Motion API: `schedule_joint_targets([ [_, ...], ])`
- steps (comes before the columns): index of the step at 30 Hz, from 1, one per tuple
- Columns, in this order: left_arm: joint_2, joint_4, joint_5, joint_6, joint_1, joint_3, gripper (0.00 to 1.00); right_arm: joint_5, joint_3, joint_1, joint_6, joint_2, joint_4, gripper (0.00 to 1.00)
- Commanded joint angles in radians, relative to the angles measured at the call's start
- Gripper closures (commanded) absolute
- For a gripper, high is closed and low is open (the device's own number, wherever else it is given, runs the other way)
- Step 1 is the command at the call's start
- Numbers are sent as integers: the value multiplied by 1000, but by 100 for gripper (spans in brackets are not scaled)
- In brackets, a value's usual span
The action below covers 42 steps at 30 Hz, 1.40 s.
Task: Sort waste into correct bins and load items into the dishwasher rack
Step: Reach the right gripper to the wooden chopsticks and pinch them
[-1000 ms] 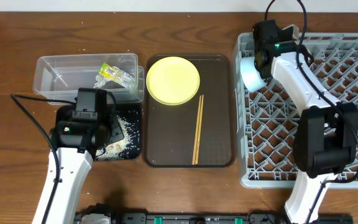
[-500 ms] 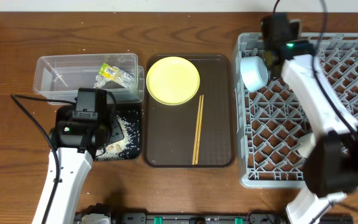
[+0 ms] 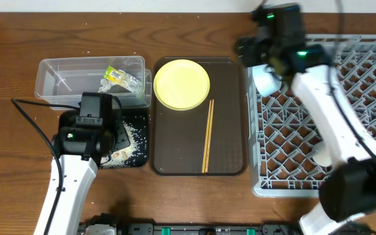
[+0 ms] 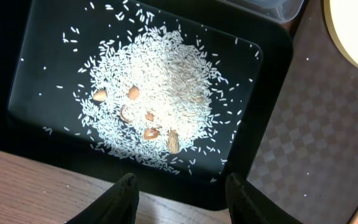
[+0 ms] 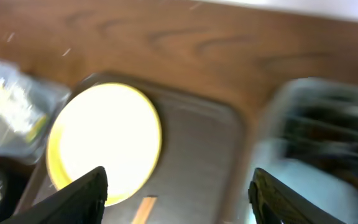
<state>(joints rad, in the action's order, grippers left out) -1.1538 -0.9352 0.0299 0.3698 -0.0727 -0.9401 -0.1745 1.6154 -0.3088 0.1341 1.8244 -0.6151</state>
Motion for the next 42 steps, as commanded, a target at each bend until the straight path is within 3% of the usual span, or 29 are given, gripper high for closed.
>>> schedule_joint_targets([
  [1,3,-3,4,10,4,-8,51,-55,0,-67,15,84,14,31],
  [8,3,-3,4,9,4,-8,51,98,0,-156,65,200,21,35],
  [16,3,-3,4,9,4,-8,51,122,-1,-212,301,208,-266,42],
  [17,3,-3,4,9,4,-8,46,122,-3,-219,314,208,-302,42],
  [21,3,-3,4,10,4,-8,45,122,-34,-254,318,209,-381,41],
  [32,3,-3,5,9,4,-8,45,122,-240,-322,454,209,-276,41],
  [42,3,-2,5,9,4,-8,44,122,-334,-323,457,211,-206,42],
])
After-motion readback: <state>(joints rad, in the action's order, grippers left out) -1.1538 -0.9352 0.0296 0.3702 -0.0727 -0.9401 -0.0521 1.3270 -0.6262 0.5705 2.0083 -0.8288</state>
